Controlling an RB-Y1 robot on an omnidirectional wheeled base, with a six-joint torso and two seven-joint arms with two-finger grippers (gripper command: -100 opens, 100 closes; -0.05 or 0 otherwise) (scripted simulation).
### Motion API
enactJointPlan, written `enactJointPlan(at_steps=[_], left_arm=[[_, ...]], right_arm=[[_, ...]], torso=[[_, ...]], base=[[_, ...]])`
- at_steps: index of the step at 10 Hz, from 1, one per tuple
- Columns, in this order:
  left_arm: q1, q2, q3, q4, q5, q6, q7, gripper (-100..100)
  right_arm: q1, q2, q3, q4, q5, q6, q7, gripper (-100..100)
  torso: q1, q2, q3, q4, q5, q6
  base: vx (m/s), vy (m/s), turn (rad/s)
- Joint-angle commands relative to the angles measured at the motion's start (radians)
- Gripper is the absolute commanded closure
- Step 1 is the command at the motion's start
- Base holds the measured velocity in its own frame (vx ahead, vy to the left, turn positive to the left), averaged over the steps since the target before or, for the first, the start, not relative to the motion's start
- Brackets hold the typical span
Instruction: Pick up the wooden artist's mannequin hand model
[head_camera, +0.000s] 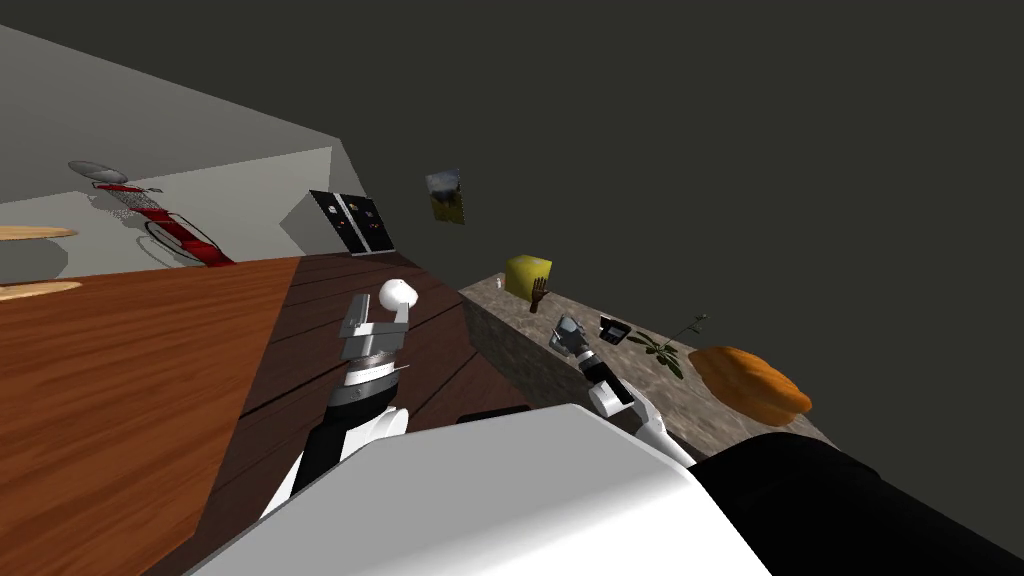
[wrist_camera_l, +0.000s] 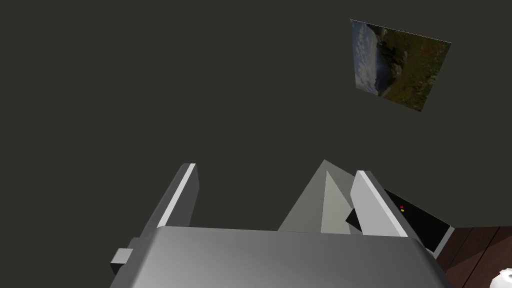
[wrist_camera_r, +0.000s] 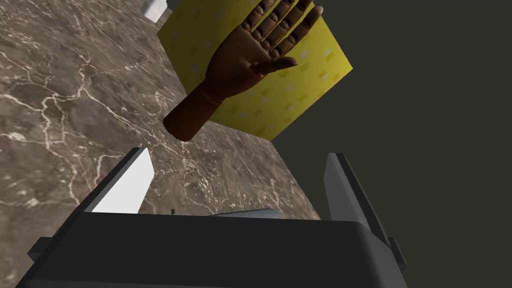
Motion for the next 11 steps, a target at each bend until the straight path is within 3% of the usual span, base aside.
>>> enactJointPlan(at_steps=[1, 2, 4, 5, 7, 8, 10, 11], left_arm=[[0.000, 0.000, 0.000, 0.000, 0.000, 0.000, 0.000, 0], [0.000, 0.000, 0.000, 0.000, 0.000, 0.000, 0.000, 0], [0.000, 0.000, 0.000, 0.000, 0.000, 0.000, 0.000, 0], [0.000, 0.000, 0.000, 0.000, 0.000, 0.000, 0.000, 0], [0.000, 0.000, 0.000, 0.000, 0.000, 0.000, 0.000, 0], [0.000, 0.000, 0.000, 0.000, 0.000, 0.000, 0.000, 0], [0.000, 0.000, 0.000, 0.000, 0.000, 0.000, 0.000, 0], [0.000, 0.000, 0.000, 0.000, 0.000, 0.000, 0.000, 0]], right_arm=[[0.002, -0.006, 0.000, -0.001, -0.005, 0.002, -0.029, -100], [-0.002, -0.043, 0.009, 0.030, -0.036, -0.007, -0.069, -100], [-0.002, -0.043, 0.009, 0.030, -0.036, -0.007, -0.102, -100], [-0.006, -0.079, 0.019, 0.059, -0.068, -0.016, -0.143, -100], [-0.006, -0.079, 0.019, 0.059, -0.068, -0.016, -0.174, -100], [-0.009, -0.115, 0.028, 0.088, -0.099, -0.025, -0.215, -100], [-0.009, -0.115, 0.028, 0.088, -0.099, -0.025, -0.245, -100], [-0.012, -0.150, 0.037, 0.115, -0.130, -0.034, -0.284, -100]], torso=[[0.000, 0.000, 0.000, 0.000, 0.000, 0.000], [0.002, -0.002, -0.001, 0.000, 0.000, 0.000], [-0.001, -0.001, -0.001, 0.000, 0.000, 0.000], [0.002, -0.003, -0.001, -0.001, 0.000, 0.000], [0.000, -0.001, -0.001, 0.000, 0.000, 0.000], [0.002, -0.003, -0.002, -0.001, 0.000, 0.001], [0.000, -0.002, -0.001, 0.000, 0.000, 0.000], [0.002, -0.004, -0.002, -0.001, 0.000, 0.001]], base=[[-0.037, -0.046, -0.031], [-0.071, -0.089, 0.292], [-0.054, -0.069, 0.101], [-0.080, -0.074, 0.358], [-0.052, -0.063, 0.074], [-0.064, -0.065, 0.319], [-0.044, -0.062, 0.086], [-0.054, -0.072, 0.384]])
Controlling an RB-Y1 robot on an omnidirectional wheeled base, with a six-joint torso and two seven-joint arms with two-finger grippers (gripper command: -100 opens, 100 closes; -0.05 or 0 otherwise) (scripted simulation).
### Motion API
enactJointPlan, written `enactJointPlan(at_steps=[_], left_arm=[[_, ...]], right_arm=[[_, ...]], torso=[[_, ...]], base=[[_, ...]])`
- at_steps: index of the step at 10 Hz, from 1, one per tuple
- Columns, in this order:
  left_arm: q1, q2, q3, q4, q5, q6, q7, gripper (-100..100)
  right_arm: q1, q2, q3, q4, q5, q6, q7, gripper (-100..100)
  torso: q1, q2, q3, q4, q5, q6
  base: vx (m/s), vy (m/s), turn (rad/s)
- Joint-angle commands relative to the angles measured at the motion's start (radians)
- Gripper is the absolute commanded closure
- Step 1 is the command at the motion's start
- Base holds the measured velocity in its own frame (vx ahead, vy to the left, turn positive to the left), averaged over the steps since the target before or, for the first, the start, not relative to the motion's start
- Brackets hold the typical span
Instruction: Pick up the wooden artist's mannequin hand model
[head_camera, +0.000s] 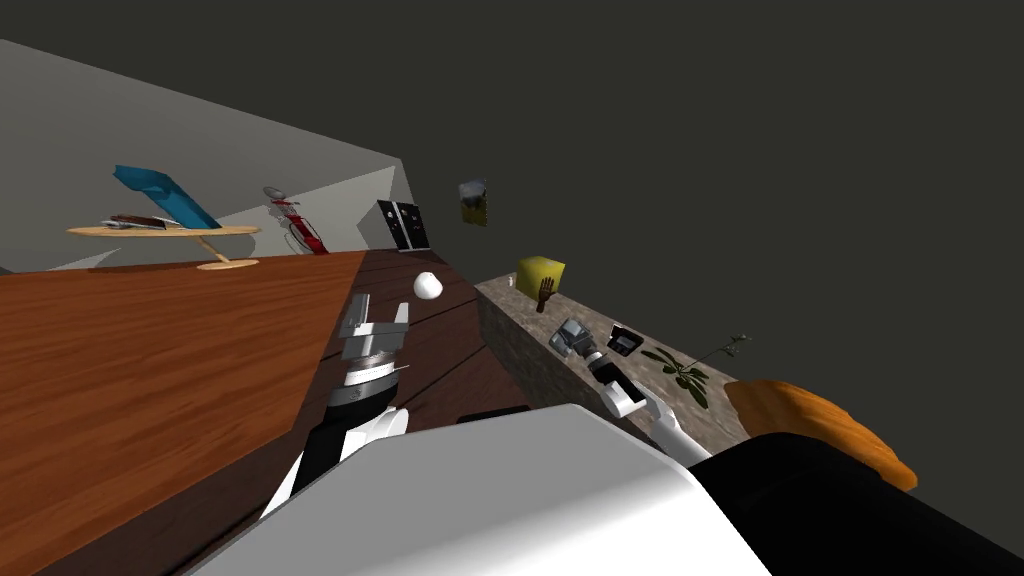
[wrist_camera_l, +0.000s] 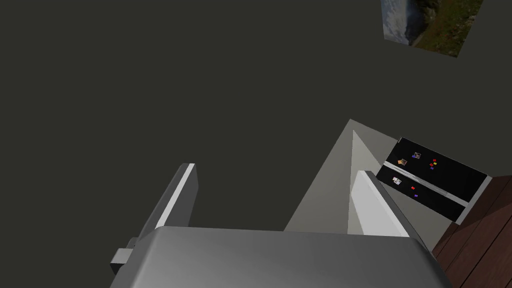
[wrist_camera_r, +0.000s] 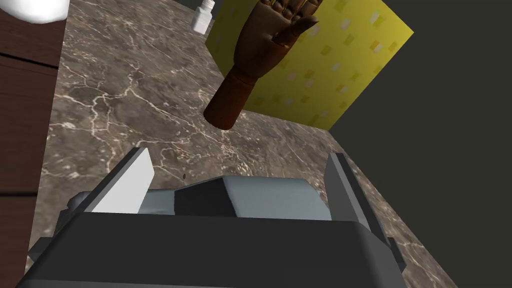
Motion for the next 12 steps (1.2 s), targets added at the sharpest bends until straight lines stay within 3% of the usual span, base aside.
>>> enactJointPlan(at_steps=[1, 2, 4, 7, 9, 12], left_arm=[[0.000, 0.000, 0.000, 0.000, 0.000, 0.000, 0.000, 0], [0.000, 0.000, 0.000, 0.000, 0.000, 0.000, 0.000, 0], [0.000, 0.000, 0.000, 0.000, 0.000, 0.000, 0.000, 0], [0.000, 0.000, 0.000, 0.000, 0.000, 0.000, 0.000, 0], [0.000, 0.000, 0.000, 0.000, 0.000, 0.000, 0.000, 0], [0.000, 0.000, 0.000, 0.000, 0.000, 0.000, 0.000, 0]], right_arm=[[-0.003, -0.016, 0.004, 0.012, -0.015, -0.003, -0.050, -100], [-0.006, -0.051, 0.012, 0.038, -0.045, -0.012, -0.080, -100], [-0.006, -0.051, 0.012, 0.038, -0.045, -0.012, -0.121, -100], [-0.013, -0.117, 0.029, 0.087, -0.101, -0.030, -0.214, -100], [-0.013, -0.117, 0.029, 0.087, -0.101, -0.030, -0.248, -100], [-0.019, -0.177, 0.044, 0.130, -0.152, -0.047, -0.338, -100]], torso=[[0.000, 0.000, 0.000, 0.000, 0.000, 0.000], [0.000, 0.000, 0.000, 0.000, 0.000, 0.002], [-0.002, 0.001, 0.000, 0.000, -0.001, 0.002], [0.000, -0.001, 0.000, 0.000, 0.000, 0.002], [-0.001, -0.001, 0.000, 0.000, -0.001, 0.002], [0.000, -0.002, -0.001, 0.000, 0.000, 0.002]], base=[[-0.056, -0.081, 0.171], [-0.072, -0.097, 0.302], [-0.045, -0.069, 0.046], [-0.048, -0.073, 0.261], [-0.041, -0.058, 0.070], [-0.046, -0.070, 0.252]])
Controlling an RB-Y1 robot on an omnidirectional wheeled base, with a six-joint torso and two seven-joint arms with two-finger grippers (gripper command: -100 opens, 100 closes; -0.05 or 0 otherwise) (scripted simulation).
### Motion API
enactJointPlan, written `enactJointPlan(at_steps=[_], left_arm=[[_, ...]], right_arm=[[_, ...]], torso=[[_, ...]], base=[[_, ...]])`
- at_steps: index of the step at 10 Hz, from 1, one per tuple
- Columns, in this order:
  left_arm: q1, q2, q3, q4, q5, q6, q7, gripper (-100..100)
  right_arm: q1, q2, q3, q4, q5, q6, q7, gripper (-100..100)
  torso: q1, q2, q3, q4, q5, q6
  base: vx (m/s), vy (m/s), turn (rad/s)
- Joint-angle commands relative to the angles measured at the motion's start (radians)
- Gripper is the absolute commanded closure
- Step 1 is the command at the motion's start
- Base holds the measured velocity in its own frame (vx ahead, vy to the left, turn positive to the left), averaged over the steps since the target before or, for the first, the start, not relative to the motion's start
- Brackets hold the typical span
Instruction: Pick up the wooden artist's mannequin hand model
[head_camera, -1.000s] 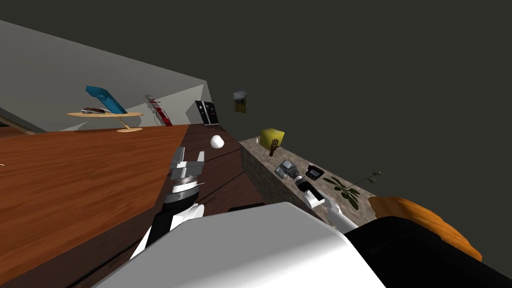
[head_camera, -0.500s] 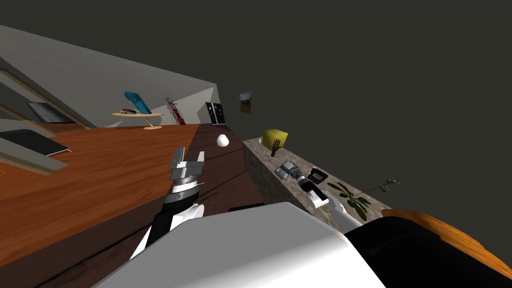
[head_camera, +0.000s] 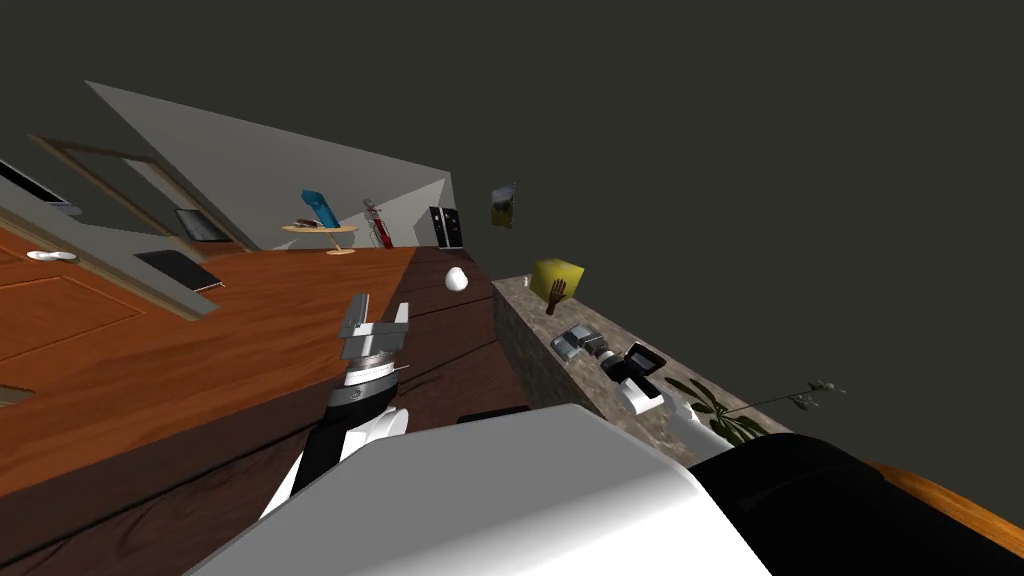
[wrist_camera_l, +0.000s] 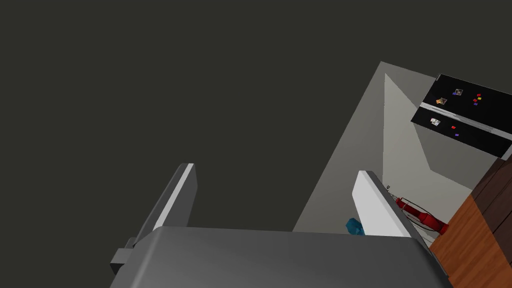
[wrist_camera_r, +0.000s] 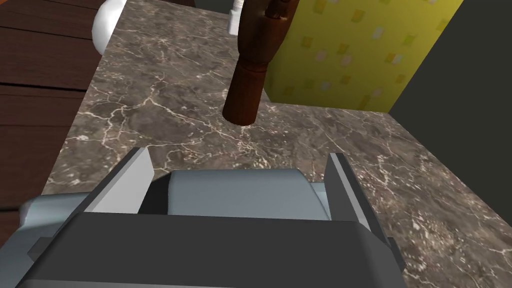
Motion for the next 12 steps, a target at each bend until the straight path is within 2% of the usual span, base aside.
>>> enactJointPlan(at_steps=[1, 2, 3, 4, 5, 6, 7, 9, 10, 12], left_arm=[[0.000, 0.000, 0.000, 0.000, 0.000, 0.000, 0.000, 0], [0.000, 0.000, 0.000, 0.000, 0.000, 0.000, 0.000, 0], [0.000, 0.000, 0.000, 0.000, 0.000, 0.000, 0.000, 0], [0.000, 0.000, 0.000, 0.000, 0.000, 0.000, 0.000, 0], [0.000, 0.000, 0.000, 0.000, 0.000, 0.000, 0.000, 0], [0.000, 0.000, 0.000, 0.000, 0.000, 0.000, 0.000, 0], [0.000, 0.000, 0.000, 0.000, 0.000, 0.000, 0.000, 0], [0.000, 0.000, 0.000, 0.000, 0.000, 0.000, 0.000, 0], [0.000, 0.000, 0.000, 0.000, 0.000, 0.000, 0.000, 0], [0.000, 0.000, 0.000, 0.000, 0.000, 0.000, 0.000, 0]], right_arm=[[0.000, -0.019, 0.004, 0.013, -0.013, -0.008, -0.050, -100], [-0.003, -0.046, 0.011, 0.033, -0.037, -0.017, -0.077, -100], [-0.003, -0.046, 0.011, 0.033, -0.037, -0.017, -0.101, -100], [-0.007, -0.071, 0.017, 0.051, -0.058, -0.025, -0.134, -100], [-0.007, -0.071, 0.017, 0.051, -0.058, -0.025, -0.149, -100], [-0.010, -0.094, 0.024, 0.067, -0.078, -0.033, -0.186, -100], [-0.010, -0.094, 0.024, 0.067, -0.078, -0.033, -0.192, -100], [-0.017, -0.132, 0.035, 0.096, -0.112, -0.048, -0.259, -100], [-0.017, -0.132, 0.035, 0.096, -0.112, -0.048, -0.267, -100], [-0.025, -0.161, 0.045, 0.117, -0.139, -0.060, -0.323, -100]], torso=[[0.000, 0.000, 0.000, 0.000, 0.000, 0.000], [0.000, -0.001, 0.000, 0.000, 0.000, 0.001], [0.000, -0.001, -0.001, 0.000, 0.000, 0.000], [0.000, -0.001, -0.001, 0.000, 0.000, 0.001], [0.000, -0.002, -0.001, 0.000, 0.000, 0.000], [0.001, -0.002, -0.001, 0.000, 0.000, 0.001], [0.001, -0.002, -0.001, 0.000, 0.000, 0.001], [0.002, -0.003, -0.001, -0.001, 0.000, 0.001], [0.001, -0.003, -0.002, -0.001, 0.000, 0.001], [0.002, -0.004, -0.002, -0.001, 0.000, 0.001]], base=[[-0.037, -0.080, 0.146], [-0.037, -0.081, 0.241], [-0.031, -0.075, 0.135], [-0.030, -0.077, 0.260], [-0.032, -0.064, 0.128], [-0.033, -0.060, 0.214], [-0.030, -0.055, 0.137], [-0.023, -0.063, 0.255], [-0.014, -0.064, 0.119], [0.010, -0.051, 0.223]])
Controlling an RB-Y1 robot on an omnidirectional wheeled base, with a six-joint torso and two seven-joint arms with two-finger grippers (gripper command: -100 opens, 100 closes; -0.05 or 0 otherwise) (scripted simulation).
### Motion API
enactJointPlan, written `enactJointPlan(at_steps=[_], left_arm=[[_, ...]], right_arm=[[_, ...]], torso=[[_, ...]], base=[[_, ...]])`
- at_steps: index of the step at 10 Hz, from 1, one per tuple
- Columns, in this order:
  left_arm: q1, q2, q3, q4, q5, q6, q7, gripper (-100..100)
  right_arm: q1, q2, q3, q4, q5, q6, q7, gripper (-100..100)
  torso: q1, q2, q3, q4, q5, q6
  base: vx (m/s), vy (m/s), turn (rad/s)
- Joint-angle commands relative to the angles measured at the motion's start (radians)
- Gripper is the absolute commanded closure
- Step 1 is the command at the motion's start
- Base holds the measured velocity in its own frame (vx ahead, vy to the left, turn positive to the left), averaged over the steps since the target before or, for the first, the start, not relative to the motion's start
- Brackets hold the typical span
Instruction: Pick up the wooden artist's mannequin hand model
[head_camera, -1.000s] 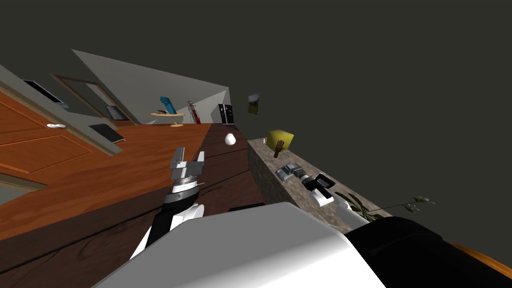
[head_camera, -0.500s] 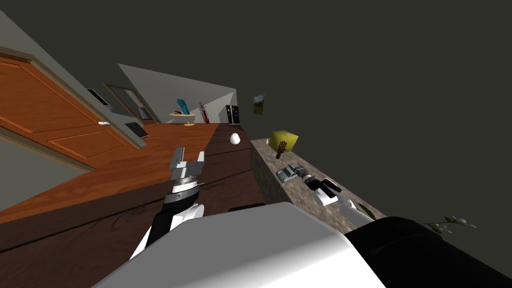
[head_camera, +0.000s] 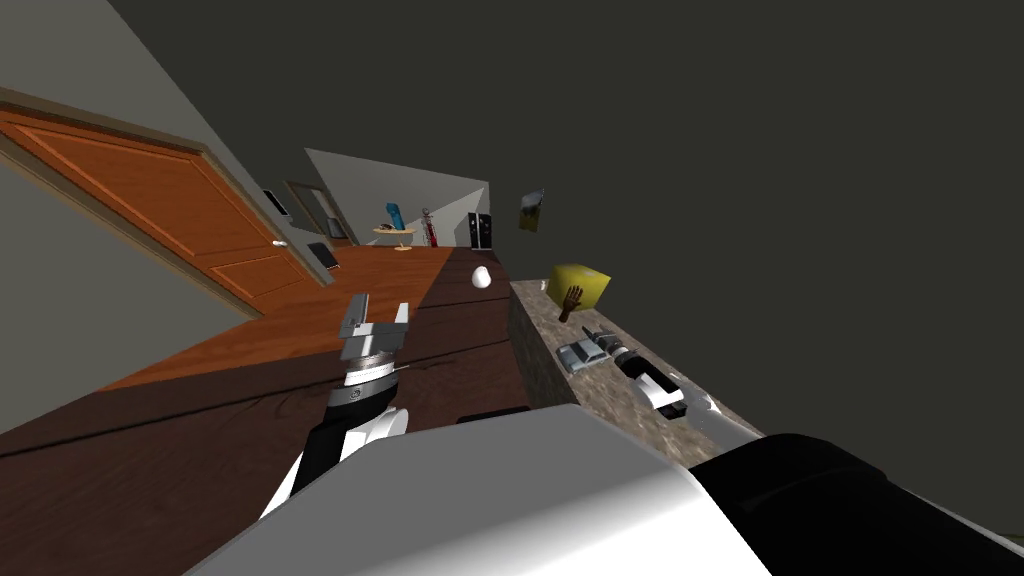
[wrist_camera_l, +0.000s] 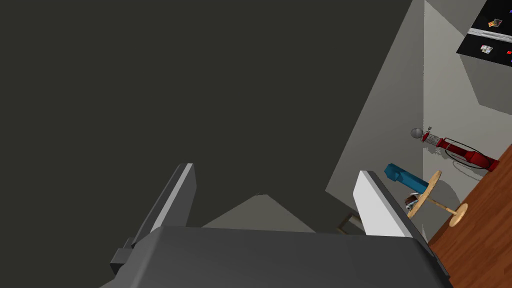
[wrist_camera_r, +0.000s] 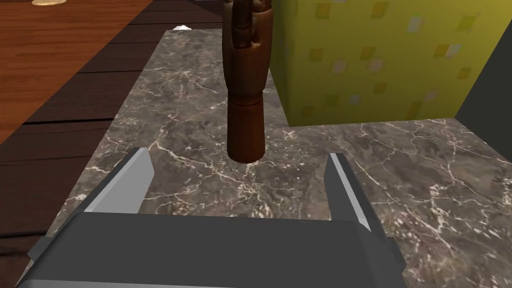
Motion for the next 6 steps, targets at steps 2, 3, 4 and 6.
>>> enactJointPlan(at_steps=[2, 3, 4, 6], left_arm=[[0.000, 0.000, 0.000, 0.000, 0.000, 0.000, 0.000, 0], [0.000, 0.000, 0.000, 0.000, 0.000, 0.000, 0.000, 0], [0.000, 0.000, 0.000, 0.000, 0.000, 0.000, 0.000, 0], [0.000, 0.000, 0.000, 0.000, 0.000, 0.000, 0.000, 0]], right_arm=[[-0.011, -0.030, 0.010, 0.022, -0.026, -0.017, -0.060, -100], [-0.016, -0.038, 0.011, 0.026, -0.033, -0.021, -0.074, -100], [-0.028, -0.049, 0.010, 0.031, -0.042, -0.026, -0.090, -100], [-0.029, -0.047, 0.010, 0.031, -0.041, -0.025, -0.087, -100]], torso=[[0.001, -0.002, -0.001, 0.000, 0.000, 0.000], [0.001, -0.004, -0.002, -0.001, 0.000, 0.000], [0.001, -0.006, -0.004, -0.001, 0.000, 0.000], [0.001, -0.013, -0.008, -0.003, 0.000, 0.000]], base=[[0.058, -0.043, 0.240], [0.110, -0.043, 0.206], [0.191, -0.044, 0.271], [0.148, -0.042, 0.099]])
